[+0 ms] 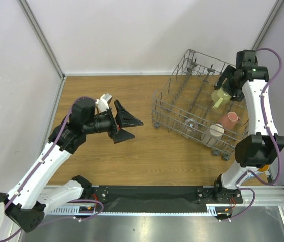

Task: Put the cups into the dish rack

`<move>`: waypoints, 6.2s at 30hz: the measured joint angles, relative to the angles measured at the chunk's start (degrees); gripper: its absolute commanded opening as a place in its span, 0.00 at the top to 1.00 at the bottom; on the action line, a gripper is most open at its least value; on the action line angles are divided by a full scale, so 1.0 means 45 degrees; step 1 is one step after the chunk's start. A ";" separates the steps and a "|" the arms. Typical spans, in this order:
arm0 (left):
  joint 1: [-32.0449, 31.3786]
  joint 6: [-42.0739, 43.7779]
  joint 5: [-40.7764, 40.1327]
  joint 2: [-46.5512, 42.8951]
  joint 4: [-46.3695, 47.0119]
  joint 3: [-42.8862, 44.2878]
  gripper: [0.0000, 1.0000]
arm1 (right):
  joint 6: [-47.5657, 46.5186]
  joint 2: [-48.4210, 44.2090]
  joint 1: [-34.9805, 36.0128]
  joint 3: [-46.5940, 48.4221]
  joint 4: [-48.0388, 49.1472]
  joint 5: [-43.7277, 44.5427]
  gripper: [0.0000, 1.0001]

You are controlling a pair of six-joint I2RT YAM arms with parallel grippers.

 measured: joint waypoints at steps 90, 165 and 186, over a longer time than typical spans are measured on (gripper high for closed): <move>0.4138 0.3735 0.3570 0.1817 -0.3721 0.3293 0.00 | -0.0185 -0.0107 -0.0049 0.1268 -0.2123 0.1311 0.18; 0.4197 0.5819 0.4707 0.3813 -0.5090 0.5183 0.00 | 0.2273 -0.5246 -0.7242 -1.2473 0.2851 0.3619 1.00; 0.4201 0.5503 0.4804 0.3784 -0.4697 0.5105 0.00 | 0.3157 -0.5727 -0.5795 -0.1423 -0.2108 0.3842 1.00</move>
